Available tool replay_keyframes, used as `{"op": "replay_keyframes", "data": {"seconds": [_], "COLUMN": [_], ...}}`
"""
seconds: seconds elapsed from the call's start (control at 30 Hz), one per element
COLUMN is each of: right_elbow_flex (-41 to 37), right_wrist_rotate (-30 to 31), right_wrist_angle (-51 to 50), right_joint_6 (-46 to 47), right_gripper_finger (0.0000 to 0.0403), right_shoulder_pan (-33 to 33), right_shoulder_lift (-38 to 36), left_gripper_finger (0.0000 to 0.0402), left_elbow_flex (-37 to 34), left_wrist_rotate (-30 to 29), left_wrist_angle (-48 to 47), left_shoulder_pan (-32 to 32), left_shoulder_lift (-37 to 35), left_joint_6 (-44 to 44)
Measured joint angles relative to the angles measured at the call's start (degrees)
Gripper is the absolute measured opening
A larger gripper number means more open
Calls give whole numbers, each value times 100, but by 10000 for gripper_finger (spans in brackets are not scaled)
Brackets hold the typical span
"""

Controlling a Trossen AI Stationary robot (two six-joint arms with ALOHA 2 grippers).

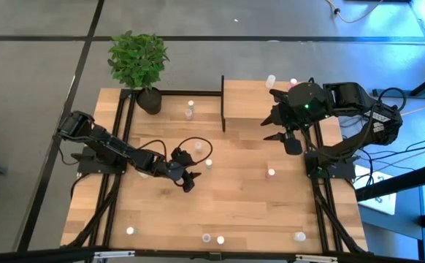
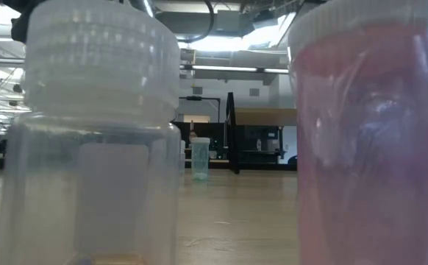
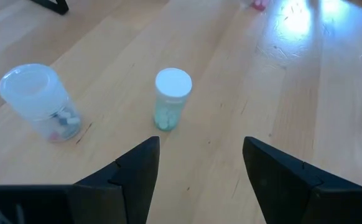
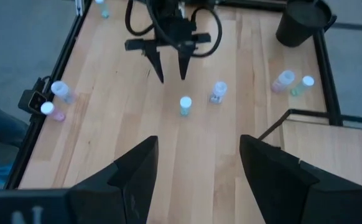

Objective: Pick and place medicine bottles onto shelf by color
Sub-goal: Put the middle green pill bottle on the shelf

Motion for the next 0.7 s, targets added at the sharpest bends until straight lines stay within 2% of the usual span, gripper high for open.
{"op": "replay_keyframes", "data": {"seconds": [0.23,0.47,0.7], "right_elbow_flex": [0,0,7], "right_wrist_rotate": [1,13,-76], "right_wrist_angle": [360,966,790], "right_joint_6": [304,70,234], "right_gripper_finger": [229,229,229], "right_shoulder_pan": [-1,0,1], "right_shoulder_lift": [0,39,160], "left_gripper_finger": [226,226,226], "left_elbow_flex": [0,4,4], "left_wrist_rotate": [0,-2,-13], "left_wrist_angle": [0,2,2], "left_shoulder_pan": [1,2,4], "left_shoulder_lift": [0,0,0], "left_joint_6": [38,40,51]}}
